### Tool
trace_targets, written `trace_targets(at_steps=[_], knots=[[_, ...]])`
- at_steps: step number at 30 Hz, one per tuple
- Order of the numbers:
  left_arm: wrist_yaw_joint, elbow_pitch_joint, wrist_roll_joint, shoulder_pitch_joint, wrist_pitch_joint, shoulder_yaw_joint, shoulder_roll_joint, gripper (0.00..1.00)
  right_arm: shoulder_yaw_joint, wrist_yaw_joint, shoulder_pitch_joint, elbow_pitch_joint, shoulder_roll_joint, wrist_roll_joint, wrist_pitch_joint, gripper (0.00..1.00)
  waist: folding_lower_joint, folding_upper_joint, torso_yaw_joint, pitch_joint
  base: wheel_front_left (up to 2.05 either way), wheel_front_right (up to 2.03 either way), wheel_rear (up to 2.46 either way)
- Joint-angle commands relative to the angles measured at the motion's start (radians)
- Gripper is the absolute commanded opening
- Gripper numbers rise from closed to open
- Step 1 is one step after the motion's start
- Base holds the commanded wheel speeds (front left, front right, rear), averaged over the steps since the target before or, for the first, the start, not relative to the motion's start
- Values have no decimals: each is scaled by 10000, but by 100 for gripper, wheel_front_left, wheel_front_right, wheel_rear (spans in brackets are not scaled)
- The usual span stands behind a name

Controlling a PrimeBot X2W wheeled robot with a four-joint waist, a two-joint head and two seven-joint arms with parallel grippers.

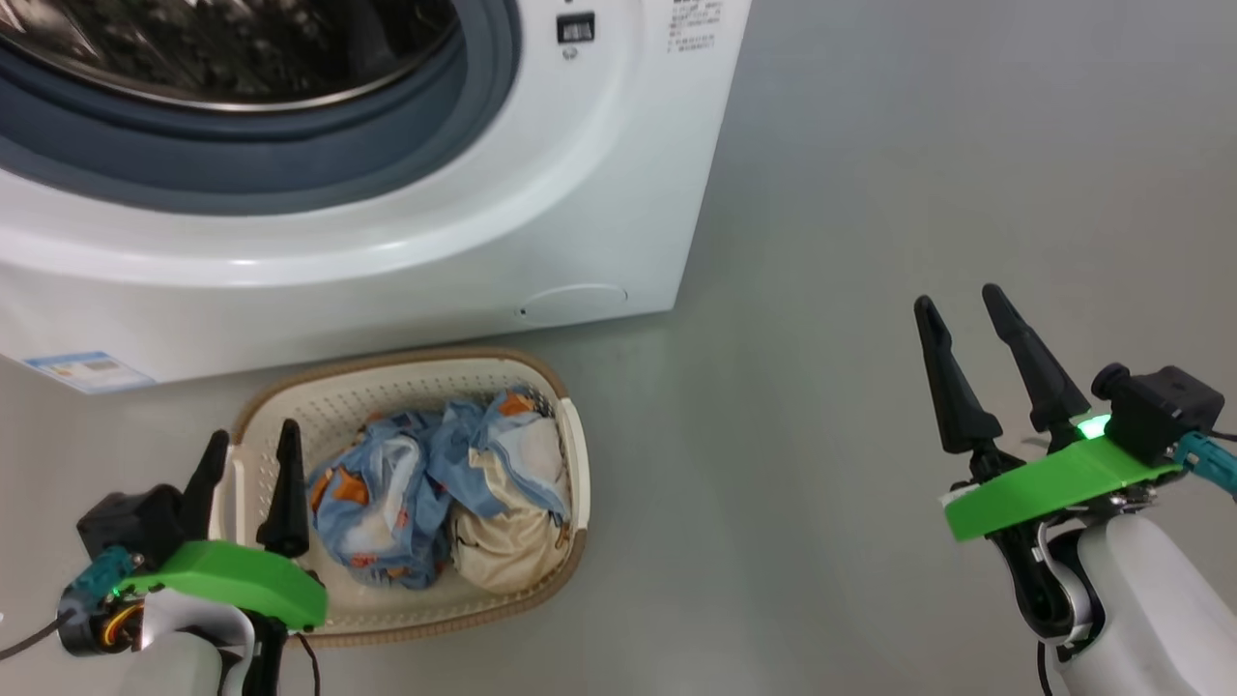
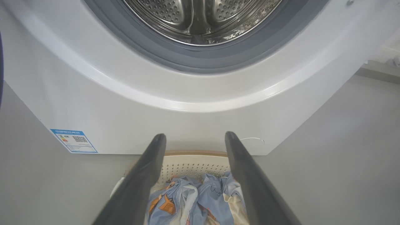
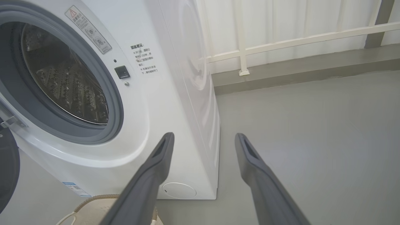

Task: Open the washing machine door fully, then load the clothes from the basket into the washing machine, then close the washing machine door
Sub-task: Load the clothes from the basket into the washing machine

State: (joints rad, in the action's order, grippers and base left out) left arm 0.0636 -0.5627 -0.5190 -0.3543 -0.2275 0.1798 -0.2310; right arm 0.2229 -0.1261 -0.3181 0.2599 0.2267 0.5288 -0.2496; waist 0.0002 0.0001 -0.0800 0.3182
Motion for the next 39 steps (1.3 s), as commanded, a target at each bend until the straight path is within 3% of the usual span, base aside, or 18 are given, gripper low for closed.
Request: trace_targets(at_steps=[1, 16, 29, 39], knots=[[68, -48, -3, -328, 3, -272, -310, 100, 132, -46, -197, -278, 33, -144, -122, 100, -2, -1, -168, 620, 0, 0, 0], [561, -2682, 35, -1900, 341, 611, -324, 100, 175, -46, -774, -361, -268, -300, -122, 100, -2, -1, -445, 1924, 0, 0, 0], [659, -5211, 205, -3601, 1375, 1609, -469, 100, 216, -46, -1384, -516, -601, -455, -122, 100, -2, -1, -774, 3275, 0, 0, 0], [558, -6689, 306, -4879, 1881, 1852, -710, 100, 400, -46, -1824, -600, -982, -471, -122, 100, -2, -1, -1205, 4326, 0, 0, 0]])
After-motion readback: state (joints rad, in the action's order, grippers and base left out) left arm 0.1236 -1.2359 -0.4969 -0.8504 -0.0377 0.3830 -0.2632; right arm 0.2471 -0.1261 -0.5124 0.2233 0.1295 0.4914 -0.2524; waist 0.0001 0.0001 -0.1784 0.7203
